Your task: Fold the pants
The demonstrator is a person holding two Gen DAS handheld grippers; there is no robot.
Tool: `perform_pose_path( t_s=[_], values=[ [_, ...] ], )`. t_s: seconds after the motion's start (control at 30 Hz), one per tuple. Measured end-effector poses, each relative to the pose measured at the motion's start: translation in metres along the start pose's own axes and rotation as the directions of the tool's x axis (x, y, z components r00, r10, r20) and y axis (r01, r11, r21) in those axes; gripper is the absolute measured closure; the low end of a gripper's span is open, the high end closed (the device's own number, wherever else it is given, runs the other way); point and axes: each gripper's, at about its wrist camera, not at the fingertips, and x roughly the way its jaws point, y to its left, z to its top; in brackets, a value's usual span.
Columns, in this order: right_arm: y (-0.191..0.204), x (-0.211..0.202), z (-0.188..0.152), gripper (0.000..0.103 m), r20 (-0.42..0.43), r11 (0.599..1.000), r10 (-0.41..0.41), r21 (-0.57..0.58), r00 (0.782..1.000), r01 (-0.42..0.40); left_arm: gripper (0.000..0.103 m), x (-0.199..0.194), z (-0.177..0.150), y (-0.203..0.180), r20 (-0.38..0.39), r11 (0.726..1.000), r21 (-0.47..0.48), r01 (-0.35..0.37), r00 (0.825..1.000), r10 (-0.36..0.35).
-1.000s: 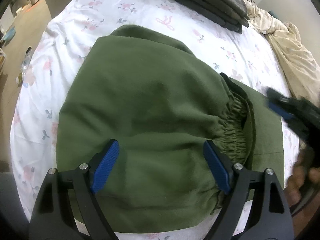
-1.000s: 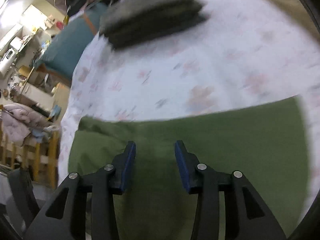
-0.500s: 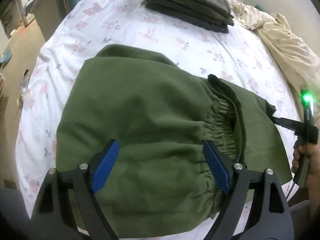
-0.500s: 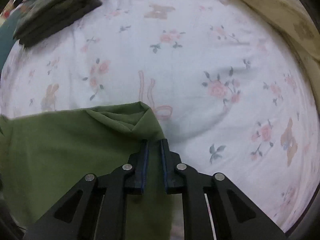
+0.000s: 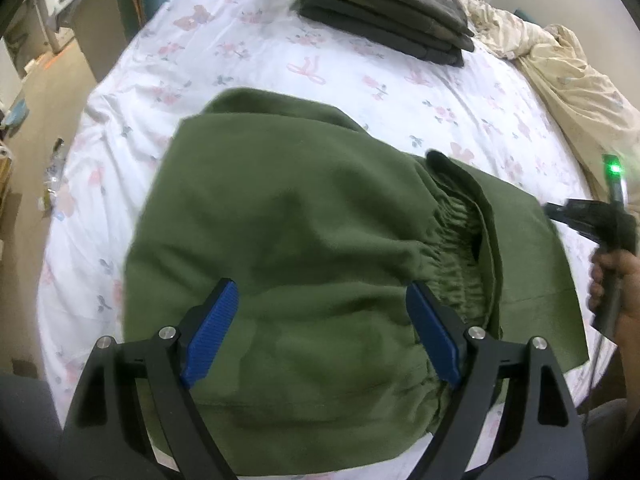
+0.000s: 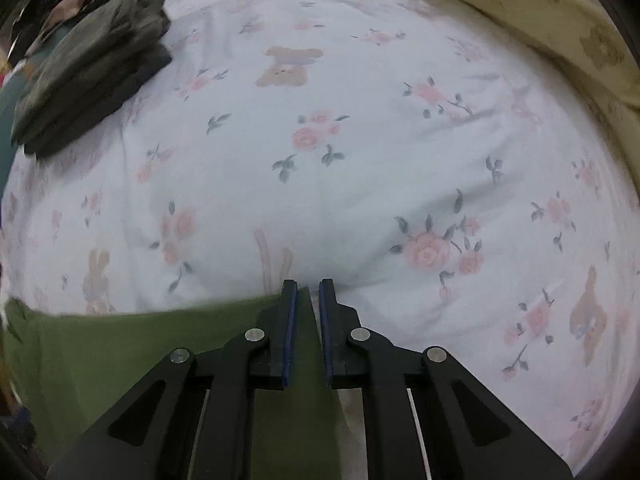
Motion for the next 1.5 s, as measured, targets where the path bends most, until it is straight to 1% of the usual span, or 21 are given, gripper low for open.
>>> perform_pose_path(
  t_s=[0.03, 0.1, 0.17, 0.27, 0.4, 0.5, 0.57, 0.6, 0.67, 0.8, 0.87, 0.97, 1.03, 1.13, 1.17, 1.2, 1.23, 1.27, 1.3, 1.4, 1.5],
  values=[
    [0.001, -0.011, -0.001, 0.090, 0.009, 1.000, -0.008, 0.000, 1.000, 0.008, 0.020, -0.001, 0.002, 0.001, 0.004, 1.000, -0.011, -0.009, 1.000, 0.009],
    [0.003, -0.032, -0.010, 0.091, 0.021, 1.000, -0.004, -0.022, 1.000, 0.005, 0.020, -0.003, 0.006, 0.001, -0.001, 0.999, -0.040, 0.017, 1.000, -0.017],
    [0.004, -0.064, -0.029, 0.091, 0.028, 1.000, 0.008, -0.021, 1.000, -0.008, 0.020, -0.005, 0.009, 0.000, 0.004, 0.999, -0.041, 0.029, 1.000, -0.028],
    [0.009, -0.089, -0.068, 0.091, -0.047, 0.998, 0.000, -0.065, 0.999, -0.003, 0.020, -0.011, 0.012, -0.003, 0.023, 0.999, -0.030, 0.025, 0.999, -0.024],
    [-0.001, -0.099, -0.122, 0.090, -0.161, 0.999, 0.007, -0.032, 0.987, -0.013, 0.020, -0.012, 0.011, 0.000, 0.003, 0.997, -0.058, 0.057, 0.998, -0.057],
    [-0.006, -0.085, -0.161, 0.091, -0.239, 0.994, -0.086, -0.083, 0.967, 0.068, 0.020, -0.012, 0.007, 0.001, -0.016, 0.995, -0.069, 0.070, 0.997, -0.072],
    [-0.005, -0.058, -0.179, 0.094, -0.316, 0.978, -0.179, -0.159, 0.932, 0.134, 0.020, -0.014, 0.006, -0.001, -0.014, 0.995, -0.067, 0.078, 0.997, -0.079],
    [-0.005, -0.052, -0.182, 0.094, -0.327, 0.974, -0.196, -0.174, 0.924, 0.145, 0.020, -0.016, 0.006, -0.002, -0.008, 0.996, -0.056, 0.076, 0.997, -0.076],
    [-0.004, -0.058, -0.177, 0.093, -0.315, 0.975, -0.196, -0.168, 0.929, 0.148, 0.020, -0.020, 0.004, -0.003, 0.006, 0.997, -0.046, 0.067, 0.998, -0.067],
    [-0.011, -0.099, -0.171, 0.093, -0.229, 0.990, -0.126, -0.096, 0.965, 0.107, 0.020, -0.025, 0.001, 0.001, 0.022, 0.997, -0.043, 0.067, 0.998, -0.067],
    [-0.020, -0.111, -0.170, 0.092, -0.195, 0.994, -0.107, -0.044, 0.975, 0.101, 0.020, -0.025, 0.000, 0.001, 0.023, 0.998, -0.037, 0.060, 0.998, -0.059],
    [-0.031, -0.097, -0.175, 0.091, -0.220, 0.993, -0.111, 0.012, 0.969, 0.116, 0.020, -0.024, -0.002, 0.004, 0.021, 0.998, -0.036, 0.042, 0.999, -0.041],
    [-0.032, -0.070, -0.188, 0.091, -0.308, 0.988, -0.148, -0.003, 0.940, 0.154, 0.020, -0.024, -0.003, 0.006, 0.018, 0.998, -0.044, 0.045, 0.999, -0.044],
    [-0.038, -0.076, -0.188, 0.088, -0.291, 0.988, -0.126, 0.050, 0.948, 0.146, 0.020, -0.027, -0.003, 0.008, 0.025, 0.998, -0.051, 0.047, 0.999, -0.046],
    [-0.044, -0.088, -0.188, 0.088, -0.255, 0.989, -0.097, 0.086, 0.962, 0.122, 0.020, -0.028, -0.002, 0.008, 0.028, 0.997, -0.055, 0.052, 0.998, -0.051],
    [-0.049, -0.097, -0.188, 0.081, -0.224, 0.986, -0.084, 0.119, 0.971, 0.112, 0.020, -0.028, -0.002, 0.007, 0.030, 0.997, -0.056, 0.058, 0.998, -0.056],
    [-0.058, -0.108, -0.188, 0.060, -0.188, 0.978, -0.061, 0.184, 0.980, 0.097, 0.020, -0.028, -0.002, 0.006, 0.031, 0.997, -0.053, 0.060, 0.998, -0.058],
    [-0.066, -0.115, -0.190, 0.048, -0.161, 0.967, -0.029, 0.247, 0.987, 0.069, 0.020, -0.028, -0.001, 0.005, 0.031, 0.997, -0.047, 0.058, 0.998, -0.056],
    [-0.077, -0.123, -0.195, 0.039, -0.103, 0.940, 0.026, 0.342, 0.994, 0.011, 0.020, -0.027, -0.001, 0.003, 0.032, 0.998, -0.042, 0.054, 0.998, -0.053],
    [-0.091, -0.119, -0.217, 0.039, -0.079, 0.891, 0.044, 0.455, 0.996, -0.004, 0.020, -0.026, 0.001, 0.000, 0.032, 0.997, -0.046, 0.057, 0.998, -0.056],
    [-0.096, -0.105, -0.233, 0.040, -0.083, 0.860, 0.097, 0.509, 0.992, -0.042, 0.020, -0.027, 0.000, -0.005, 0.036, 0.997, -0.036, 0.065, 0.997, -0.064]
  ],
)
